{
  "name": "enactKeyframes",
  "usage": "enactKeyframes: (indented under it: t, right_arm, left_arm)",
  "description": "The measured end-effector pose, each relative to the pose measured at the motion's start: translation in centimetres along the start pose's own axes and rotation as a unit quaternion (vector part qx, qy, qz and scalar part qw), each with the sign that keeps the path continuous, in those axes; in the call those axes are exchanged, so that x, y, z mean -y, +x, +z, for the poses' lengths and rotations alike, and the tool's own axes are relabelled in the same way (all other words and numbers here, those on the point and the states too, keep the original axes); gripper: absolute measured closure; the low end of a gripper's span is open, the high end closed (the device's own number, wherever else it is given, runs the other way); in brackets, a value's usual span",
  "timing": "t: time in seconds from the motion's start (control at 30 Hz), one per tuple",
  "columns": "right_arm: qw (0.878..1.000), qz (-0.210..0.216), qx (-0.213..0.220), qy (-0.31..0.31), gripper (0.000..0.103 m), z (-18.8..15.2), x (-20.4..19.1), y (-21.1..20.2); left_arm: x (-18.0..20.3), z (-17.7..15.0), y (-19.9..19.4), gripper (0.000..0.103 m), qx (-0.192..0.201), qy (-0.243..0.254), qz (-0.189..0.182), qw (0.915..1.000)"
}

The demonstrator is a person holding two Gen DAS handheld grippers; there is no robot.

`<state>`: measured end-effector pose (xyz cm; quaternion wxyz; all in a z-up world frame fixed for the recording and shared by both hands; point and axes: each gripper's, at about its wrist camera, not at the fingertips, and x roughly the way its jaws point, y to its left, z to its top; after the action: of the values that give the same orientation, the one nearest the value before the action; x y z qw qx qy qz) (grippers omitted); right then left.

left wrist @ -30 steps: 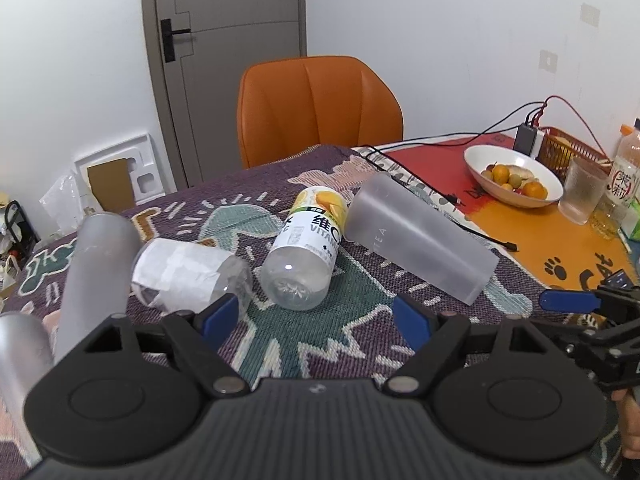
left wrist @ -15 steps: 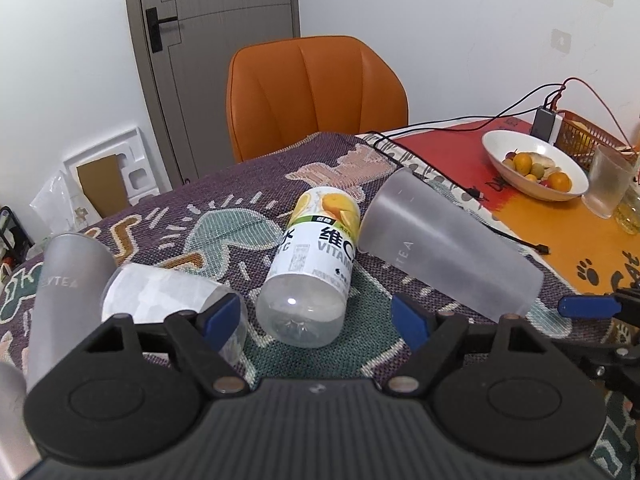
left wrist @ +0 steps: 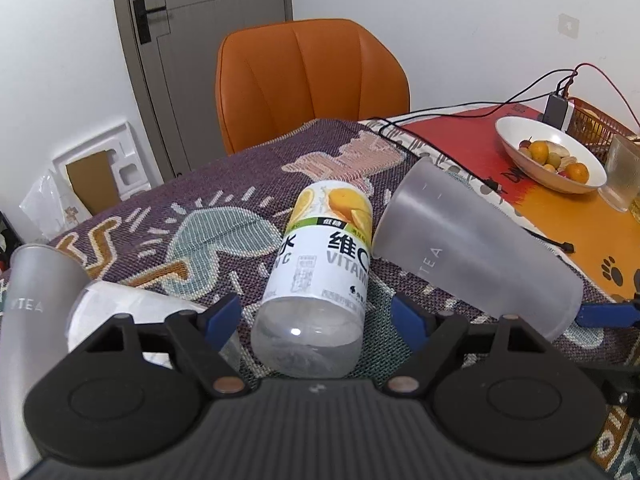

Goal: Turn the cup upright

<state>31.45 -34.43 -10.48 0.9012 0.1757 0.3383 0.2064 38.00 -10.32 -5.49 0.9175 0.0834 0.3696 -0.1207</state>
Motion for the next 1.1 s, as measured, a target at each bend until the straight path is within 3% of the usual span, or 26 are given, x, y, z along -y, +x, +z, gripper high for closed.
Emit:
enactKeyframes:
  t: [0.13,0.5,1.1]
  right_arm:
    - [1.0,-0.002,0.002,0.002,0.0,0.0,-0.1,-0.2]
    - [1.0,-0.004,0.015,0.015,0.0,-0.6,-0.1,-1.8]
    - [0.999,0.03,0.032,0.014,0.0,-4.0,-2.0,-6.2]
  left_arm:
    - [-0.1,-0.1,0.5,0.042,-0.014,-0.005,-0.005,0.9999]
    - [0.2,-1.4,-2.8,0.043,-0.005,-0.018,-0.01,0.9998]
    - [1.9,-6.5,-12.8,0.044,0.041,-0.032,-0.008,0.9986]
